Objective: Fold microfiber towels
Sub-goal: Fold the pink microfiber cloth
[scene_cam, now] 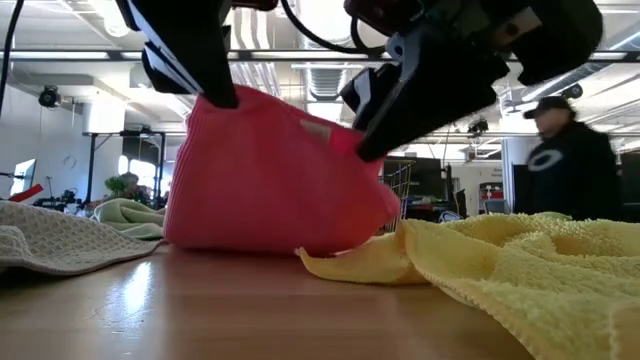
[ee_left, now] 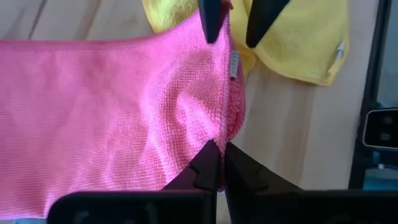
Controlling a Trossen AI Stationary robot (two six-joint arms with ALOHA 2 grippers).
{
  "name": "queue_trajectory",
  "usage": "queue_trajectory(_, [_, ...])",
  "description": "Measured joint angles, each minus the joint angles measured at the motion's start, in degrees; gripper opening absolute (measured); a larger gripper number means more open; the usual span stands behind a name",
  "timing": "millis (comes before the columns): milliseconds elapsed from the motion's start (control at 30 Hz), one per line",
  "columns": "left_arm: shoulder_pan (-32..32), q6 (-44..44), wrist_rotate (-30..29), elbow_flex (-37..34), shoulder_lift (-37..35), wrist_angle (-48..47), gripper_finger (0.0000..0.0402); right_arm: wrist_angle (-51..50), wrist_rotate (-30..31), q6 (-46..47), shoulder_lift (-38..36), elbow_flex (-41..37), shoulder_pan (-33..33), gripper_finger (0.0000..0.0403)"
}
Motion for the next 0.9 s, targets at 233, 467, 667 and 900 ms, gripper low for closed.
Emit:
queue_trajectory(233, [0.45, -0.27, -1.21, -0.02, -0.7, -0.16, 0.0, 0.44, 0.03, 0.93, 0.02, 0.02, -0.01, 0.0144])
queue_trajectory(467, [1.9, -3.13, -1.53, -0.07, -1.1, -0.07, 0.0, -0.61, 0.06, 3.68, 0.02, -0.07, -0.01, 0.0144])
queue_trajectory(667, [2.56, -6.86, -1.51, -0.07, -2.19, 0.2, 0.0, -1.33, 2.89, 5.17, 0.02, -0.31, 0.01, 0.0144])
queue_trajectory(900, [3.05, -9.17, -1.5, 0.1, -3.86, 0.37, 0.0, -1.23, 3.74, 5.72, 0.02, -0.33, -0.01, 0.0144])
